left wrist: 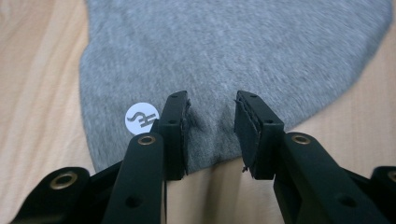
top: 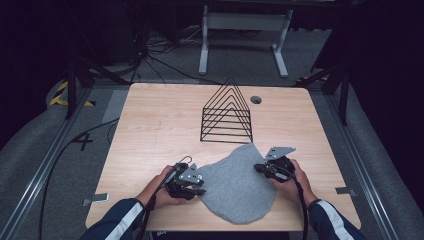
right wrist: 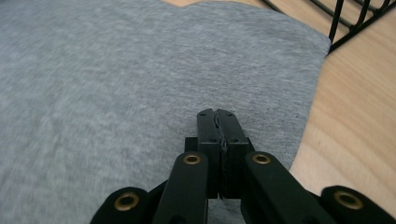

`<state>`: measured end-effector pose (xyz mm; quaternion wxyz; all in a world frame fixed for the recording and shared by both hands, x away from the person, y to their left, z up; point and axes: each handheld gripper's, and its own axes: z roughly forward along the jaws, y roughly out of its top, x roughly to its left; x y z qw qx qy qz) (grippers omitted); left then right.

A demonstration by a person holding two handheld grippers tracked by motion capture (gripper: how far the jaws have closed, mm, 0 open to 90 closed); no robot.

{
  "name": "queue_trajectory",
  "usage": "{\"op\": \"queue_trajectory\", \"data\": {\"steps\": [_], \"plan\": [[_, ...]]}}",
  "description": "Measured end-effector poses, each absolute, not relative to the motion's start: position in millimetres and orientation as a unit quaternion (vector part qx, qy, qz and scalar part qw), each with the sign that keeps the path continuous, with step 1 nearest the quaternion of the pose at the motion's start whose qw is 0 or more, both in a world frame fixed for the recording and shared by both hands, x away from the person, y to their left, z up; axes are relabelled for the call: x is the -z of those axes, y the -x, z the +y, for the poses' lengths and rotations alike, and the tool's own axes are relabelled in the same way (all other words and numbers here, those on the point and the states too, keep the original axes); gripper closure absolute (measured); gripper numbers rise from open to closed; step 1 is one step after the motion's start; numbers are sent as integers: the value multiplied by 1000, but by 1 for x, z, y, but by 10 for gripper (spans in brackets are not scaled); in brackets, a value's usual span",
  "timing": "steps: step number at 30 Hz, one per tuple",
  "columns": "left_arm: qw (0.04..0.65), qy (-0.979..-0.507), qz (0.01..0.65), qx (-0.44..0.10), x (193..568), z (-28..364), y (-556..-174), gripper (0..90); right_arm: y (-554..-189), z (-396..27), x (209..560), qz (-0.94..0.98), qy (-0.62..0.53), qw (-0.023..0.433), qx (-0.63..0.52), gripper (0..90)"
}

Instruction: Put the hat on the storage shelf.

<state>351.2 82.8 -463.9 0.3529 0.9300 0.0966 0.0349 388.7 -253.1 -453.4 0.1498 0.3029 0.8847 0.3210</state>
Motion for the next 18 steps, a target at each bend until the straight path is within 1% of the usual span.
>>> {"op": "queue_trajectory", "data": {"steps": [5, 10, 11, 12, 13, 15, 16, 18], "plan": [[345, -936, 68, -25, 462, 66, -331, 670, -402, -242, 455, 880, -308, 167, -321, 900], [343, -937, 60, -15, 462, 54, -321, 666, -408, -231, 455, 879, -310, 181, -314, 889], [342, -938, 50, -14, 461, 51, -320, 664, -407, -226, 454, 880, -307, 186, -312, 864], [348, -936, 48, -10, 461, 46, -317, 655, -406, -225, 453, 879, -307, 191, -311, 859], [356, -933, 49, 0, 460, 44, -316, 641, -404, -225, 451, 877, -306, 192, -316, 861], [362, -931, 42, -1, 456, 45, -317, 623, -397, -226, 442, 873, -301, 182, -336, 871], [368, -929, 39, -8, 454, 45, -319, 616, -392, -226, 437, 872, -296, 179, -345, 879], [384, -921, 57, -20, 446, 54, -329, 606, -379, -226, 431, 871, -285, 166, -363, 887]]}}
